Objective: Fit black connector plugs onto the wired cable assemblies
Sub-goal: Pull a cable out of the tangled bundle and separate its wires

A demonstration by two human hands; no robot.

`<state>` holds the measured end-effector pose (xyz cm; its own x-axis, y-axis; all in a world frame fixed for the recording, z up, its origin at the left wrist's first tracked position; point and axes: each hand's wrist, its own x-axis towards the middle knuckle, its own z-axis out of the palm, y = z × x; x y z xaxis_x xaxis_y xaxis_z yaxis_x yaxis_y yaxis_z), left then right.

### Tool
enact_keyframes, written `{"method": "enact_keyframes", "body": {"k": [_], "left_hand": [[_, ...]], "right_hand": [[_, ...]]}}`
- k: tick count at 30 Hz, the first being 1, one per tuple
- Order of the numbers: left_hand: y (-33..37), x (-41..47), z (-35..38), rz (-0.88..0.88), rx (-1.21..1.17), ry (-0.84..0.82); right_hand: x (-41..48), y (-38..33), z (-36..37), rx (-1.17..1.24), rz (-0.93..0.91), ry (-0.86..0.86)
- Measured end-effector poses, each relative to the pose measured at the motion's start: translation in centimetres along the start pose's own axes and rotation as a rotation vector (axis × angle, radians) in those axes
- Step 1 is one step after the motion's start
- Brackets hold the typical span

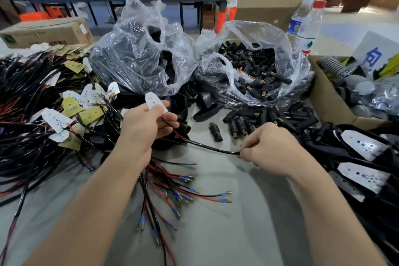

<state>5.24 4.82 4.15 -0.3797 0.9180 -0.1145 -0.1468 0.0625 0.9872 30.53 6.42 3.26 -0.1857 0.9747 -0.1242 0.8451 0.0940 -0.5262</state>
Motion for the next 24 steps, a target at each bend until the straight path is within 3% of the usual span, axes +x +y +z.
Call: {"method": "enact_keyframes", "body": {"k": [5,11,13,15,17,21,24], "left_hand": [[-0.7,-0.7,1.2,-0.05,-0.048,-0.165],[-1.1,-0.6,1.7,-0.041,-0.014,-0.173],[-1.0,0.1,0.8,0.155,0.217,-0.124],[-1.0,0.4,-0.4,0.408,0.652,-0.101],[-1.2,0.5,-1.0,0.473,1.004,-0.134],[-2.1,0.4,-0.6,0.553,1.314,-0.113],[-2.5,0.4,-0.3,0.637,1.409,-0.035]], "right_hand": [[-0.9,-2.5,1.3,0.093,-0.102,0.114],[-1.2,-4.9,4.5,0.109,-0.204,0.131],[-0.8,-4.5,4.6,0.176,-0.196,0.223],[-0.5,-4.2,4.2,0.283,-0.19,0.373],[-0.5,-4.1,3.7,0.378,-0.209,0.52],[-0.9,-4.3,3.1,0.455,-0.308,0.755],[-1.3,-4.9,2.3,0.708,-0.434,0.758]]}}
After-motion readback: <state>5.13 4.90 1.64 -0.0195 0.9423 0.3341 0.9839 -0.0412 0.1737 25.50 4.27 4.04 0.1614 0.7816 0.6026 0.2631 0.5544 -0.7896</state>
